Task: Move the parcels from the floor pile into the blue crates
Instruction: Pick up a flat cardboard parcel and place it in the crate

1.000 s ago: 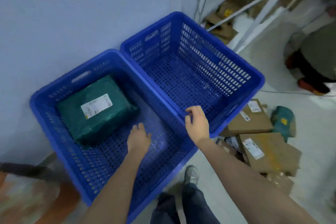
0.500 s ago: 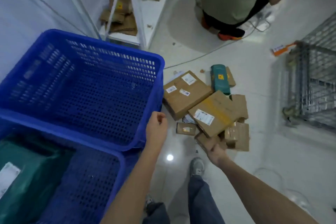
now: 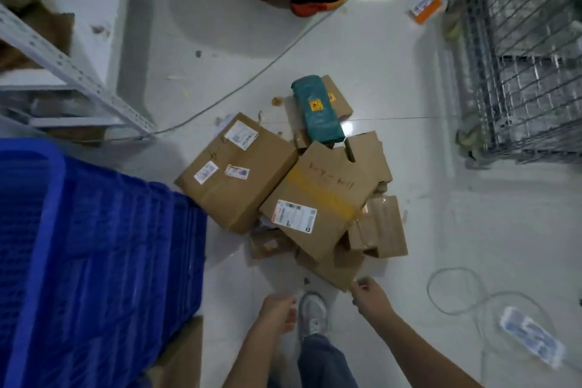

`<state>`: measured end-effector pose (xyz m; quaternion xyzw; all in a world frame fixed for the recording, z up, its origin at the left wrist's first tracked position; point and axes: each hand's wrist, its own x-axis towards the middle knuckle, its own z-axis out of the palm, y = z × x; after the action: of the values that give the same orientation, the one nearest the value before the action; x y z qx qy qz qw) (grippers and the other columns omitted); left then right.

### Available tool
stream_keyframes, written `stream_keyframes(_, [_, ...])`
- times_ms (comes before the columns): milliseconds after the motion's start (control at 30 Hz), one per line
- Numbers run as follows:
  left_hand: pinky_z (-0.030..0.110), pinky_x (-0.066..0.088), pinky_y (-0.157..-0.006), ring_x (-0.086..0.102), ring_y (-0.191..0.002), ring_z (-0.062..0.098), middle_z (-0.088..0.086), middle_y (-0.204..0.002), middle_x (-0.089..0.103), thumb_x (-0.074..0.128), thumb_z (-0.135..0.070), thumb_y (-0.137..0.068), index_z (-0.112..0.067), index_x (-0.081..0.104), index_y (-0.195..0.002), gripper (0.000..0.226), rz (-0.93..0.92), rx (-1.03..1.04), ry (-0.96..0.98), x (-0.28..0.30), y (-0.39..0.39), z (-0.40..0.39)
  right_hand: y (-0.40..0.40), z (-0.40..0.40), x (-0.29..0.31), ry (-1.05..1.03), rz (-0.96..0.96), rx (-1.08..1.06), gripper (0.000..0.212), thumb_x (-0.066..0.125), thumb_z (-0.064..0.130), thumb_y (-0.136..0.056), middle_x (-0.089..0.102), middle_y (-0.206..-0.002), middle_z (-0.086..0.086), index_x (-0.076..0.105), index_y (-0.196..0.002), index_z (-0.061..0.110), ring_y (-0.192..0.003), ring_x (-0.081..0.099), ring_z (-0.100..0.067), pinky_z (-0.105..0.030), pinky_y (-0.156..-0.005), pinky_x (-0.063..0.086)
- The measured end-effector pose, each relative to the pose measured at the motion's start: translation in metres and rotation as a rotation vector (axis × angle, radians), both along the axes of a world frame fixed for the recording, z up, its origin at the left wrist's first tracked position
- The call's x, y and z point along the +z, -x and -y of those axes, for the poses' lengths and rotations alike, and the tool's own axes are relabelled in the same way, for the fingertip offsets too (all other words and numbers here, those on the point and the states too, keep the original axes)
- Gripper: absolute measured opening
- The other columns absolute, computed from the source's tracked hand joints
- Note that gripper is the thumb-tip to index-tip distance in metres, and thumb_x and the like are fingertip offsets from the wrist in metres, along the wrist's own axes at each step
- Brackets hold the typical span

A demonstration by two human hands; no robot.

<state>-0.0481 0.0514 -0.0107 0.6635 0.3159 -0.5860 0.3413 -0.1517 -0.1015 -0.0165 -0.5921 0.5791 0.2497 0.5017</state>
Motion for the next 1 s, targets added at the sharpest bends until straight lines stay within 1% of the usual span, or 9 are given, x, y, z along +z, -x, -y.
stream_keyframes(100, [0.027, 0.042, -0.057, 0.05, -0.064, 0.021, 0.013, -0.075, 0.054, 0.049, -0.011, -0.093, -0.004, 0.055, -0.089, 0.01, 0.042, 0.002, 0.019, -0.056, -0.012, 0.019, -0.016, 0.019, -0.05, -0.055, 0.064, -0.094, 0.013, 0.053, 0.026, -0.093, 0.06, -0.102, -0.009, 0.056, -0.098, 0.014, -0.086, 0.058, -0.019, -0.025, -0.071, 0.045])
stream_keyframes(200, [0.028, 0.042, -0.059, 0.052, -0.07, 0.023, 0.011, -0.077, 0.052, 0.05, -0.016, -0.095, -0.01, 0.053, -0.083, 0.014, 0.045, 0.037, 0.056, -0.105, -0.021, 0.038, -0.031, 0.03, -0.102, -0.17, 0.058, -0.226, 0.051, 0.058, 0.039, -0.09, 0.055, -0.124, -0.008, 0.047, -0.13, 0.01, -0.106, 0.054, -0.024, -0.032, -0.082, 0.044])
stream_keyframes(333, [0.034, 0.048, -0.073, 0.053, -0.075, 0.025, 0.01, -0.076, 0.055, 0.062, -0.024, -0.089, -0.009, 0.056, -0.091, 0.016, 0.03, 0.113, 0.121, -0.158, -0.024, 0.053, -0.043, 0.034, -0.16, -0.342, 0.151, -0.417, 0.076, 0.063, 0.051, -0.081, 0.052, -0.132, 0.001, 0.034, -0.143, 0.018, -0.11, 0.051, -0.018, -0.033, -0.087, 0.04])
stream_keyframes(500, [0.021, 0.051, -0.052, 0.064, -0.051, 0.01, -0.008, -0.044, 0.065, 0.059, -0.022, -0.091, -0.017, 0.056, -0.077, 0.016, 0.0, 0.25, 0.159, -0.198, -0.015, 0.06, -0.05, 0.029, -0.204, -0.245, 0.233, -0.603, 0.074, 0.069, 0.042, -0.08, 0.059, -0.122, 0.003, 0.039, -0.14, 0.012, -0.086, 0.055, -0.004, -0.02, -0.066, 0.043])
stream_keyframes(567, [0.021, 0.05, -0.051, 0.066, -0.053, 0.009, -0.003, -0.058, 0.07, 0.059, -0.023, -0.091, -0.012, 0.058, -0.089, 0.011, -0.003, 0.286, 0.175, -0.206, -0.012, 0.062, -0.049, 0.027, -0.214, -0.197, 0.226, -0.613, 0.079, 0.072, 0.04, -0.078, 0.053, -0.133, -0.003, 0.037, -0.142, 0.01, -0.095, 0.055, -0.012, -0.021, -0.069, 0.044])
stream_keyframes(700, [0.031, 0.047, -0.07, 0.06, -0.084, 0.021, 0.01, -0.102, 0.066, 0.061, -0.027, -0.089, -0.009, 0.053, -0.122, 0.038, -0.002, 0.315, 0.205, -0.208, -0.015, 0.064, -0.045, 0.024, -0.216, -0.241, 0.247, -0.532, 0.081, 0.076, 0.04, -0.072, 0.055, -0.131, -0.003, 0.04, -0.139, 0.011, -0.105, 0.056, -0.017, -0.024, -0.077, 0.047])
stream_keyframes(800, [0.036, 0.051, -0.078, 0.062, -0.092, 0.024, 0.006, -0.102, 0.067, 0.064, -0.034, -0.085, -0.018, 0.055, -0.116, 0.035, -0.033, 0.357, 0.231, -0.208, -0.022, 0.064, -0.037, 0.02, -0.209, -0.245, 0.266, -0.508, 0.076, 0.076, 0.037, -0.073, 0.058, -0.129, -0.006, 0.045, -0.136, 0.009, -0.112, 0.058, -0.022, -0.033, -0.093, 0.049])
stream_keyframes(900, [0.044, 0.053, -0.087, 0.063, -0.1, 0.024, 0.002, -0.106, 0.069, 0.068, -0.042, -0.08, -0.026, 0.057, -0.114, 0.04, -0.03, 0.373, 0.231, -0.206, -0.024, 0.058, -0.027, 0.007, -0.198, -0.273, 0.343, -0.505, 0.068, 0.072, 0.037, -0.074, 0.063, -0.123, -0.003, 0.049, -0.133, 0.011, -0.108, 0.062, -0.018, -0.028, -0.086, 0.053])
stream_keyframes(1000, [0.041, 0.057, -0.081, 0.068, -0.099, 0.022, 0.0, -0.106, 0.073, 0.077, -0.046, -0.066, -0.032, 0.059, -0.116, 0.055, 0.055, 0.398, 0.289, -0.197, -0.021, 0.05, -0.015, -0.006, -0.189, -0.312, 0.388, -0.524, 0.071, 0.073, 0.043, -0.071, 0.064, -0.124, -0.001, 0.049, -0.132, 0.016, -0.111, 0.062, -0.02, -0.038, -0.097, 0.05])
